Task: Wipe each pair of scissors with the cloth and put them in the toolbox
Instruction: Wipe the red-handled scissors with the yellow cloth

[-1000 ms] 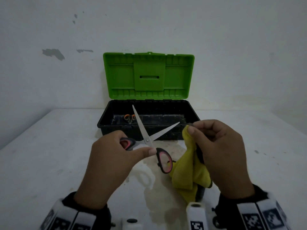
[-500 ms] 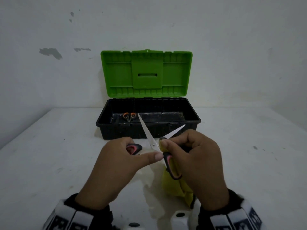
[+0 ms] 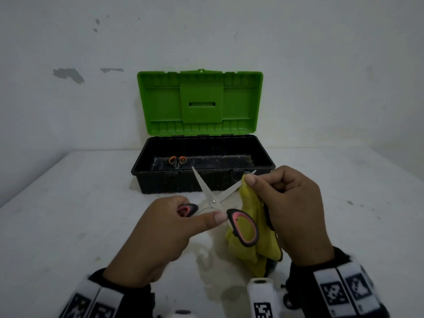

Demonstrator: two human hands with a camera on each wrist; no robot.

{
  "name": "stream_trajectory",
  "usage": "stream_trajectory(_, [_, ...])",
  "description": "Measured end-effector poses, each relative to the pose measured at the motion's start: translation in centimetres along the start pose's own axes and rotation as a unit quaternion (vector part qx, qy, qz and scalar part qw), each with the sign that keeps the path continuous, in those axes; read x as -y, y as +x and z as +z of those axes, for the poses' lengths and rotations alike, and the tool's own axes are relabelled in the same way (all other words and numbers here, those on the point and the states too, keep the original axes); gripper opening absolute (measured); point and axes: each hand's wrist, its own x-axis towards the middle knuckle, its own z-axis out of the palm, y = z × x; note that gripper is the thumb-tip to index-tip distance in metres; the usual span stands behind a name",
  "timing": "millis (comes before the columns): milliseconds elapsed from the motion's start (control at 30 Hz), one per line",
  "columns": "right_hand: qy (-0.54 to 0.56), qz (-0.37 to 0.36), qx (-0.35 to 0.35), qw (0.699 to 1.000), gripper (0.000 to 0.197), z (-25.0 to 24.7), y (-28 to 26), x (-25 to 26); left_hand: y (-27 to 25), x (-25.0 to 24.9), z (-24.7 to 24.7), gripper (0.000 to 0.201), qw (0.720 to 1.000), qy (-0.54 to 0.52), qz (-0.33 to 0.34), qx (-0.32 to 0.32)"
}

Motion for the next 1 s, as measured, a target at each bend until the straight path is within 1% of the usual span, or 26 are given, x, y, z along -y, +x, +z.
stream_trajectory(100, [-0.018, -0.012, -0.005, 1.0, 0.018, 0.4, -0.4, -0.1, 0.1, 0.0, 0.3, 0.059, 1.0, 0.003, 0.001, -0.006])
stream_trajectory(167, [-0.036, -0.026, 0.021, 0.999, 0.016, 0.8, -1.0, 0.3, 0.1, 0.0, 0.1, 0.059, 1.0, 0.004, 0.006, -0.006])
stream_trajectory(233, [-0.039, -0.02, 0.038, 0.998, 0.015, 0.9, -1.2, 0.4, 0.1, -0.2, -0.1, 0.058, 1.0, 0.011, 0.016, -0.009])
stream_trajectory(400, [-0.02, -0.008, -0.026, 0.999, 0.018, 0.3, 0.0, -0.1, -0.1, -0.3, -0.1, 0.062, 0.998, 0.044, 0.037, -0.028])
stream_trajectory(467, [-0.023, -0.017, -0.016, 0.999, 0.019, 0.7, -0.4, 0.0, -0.2, -0.2, -0.2, 0.062, 0.998, 0.046, 0.036, -0.028])
stream_trajectory(533, [-0.031, -0.025, 0.009, 0.999, 0.017, 1.0, -0.9, 0.3, -0.3, -0.3, -0.4, 0.062, 0.998, 0.045, 0.034, -0.027])
stream_trajectory(633, [-0.044, -0.028, 0.022, 0.998, 0.015, 1.0, -0.8, 0.0, -0.4, -0.3, -0.7, 0.064, 0.995, 0.078, 0.048, -0.037])
stream_trajectory(700, [-0.062, -0.025, 0.012, 0.998, 0.016, 0.8, -0.1, -0.6, -0.4, -0.2, -1.0, 0.067, 0.992, 0.11, 0.048, -0.046])
stream_trajectory(800, [-0.131, -0.018, -0.025, 0.991, 0.017, 0.1, 1.2, -2.0, -0.2, 0.1, -1.6, 0.069, 0.99, 0.129, 0.024, -0.052])
stream_trajectory(900, [-0.128, 0.027, -0.053, 0.99, 0.015, -1.3, 2.9, -3.0, 0.0, 0.2, -2.3, 0.068, 0.986, 0.157, 0.024, -0.053])
stream_trajectory(1000, [-0.13, 0.033, -0.063, 0.989, 0.009, -2.4, 4.4, -3.1, 0.3, 0.0, -2.7, 0.06, 0.989, 0.136, 0.026, -0.054])
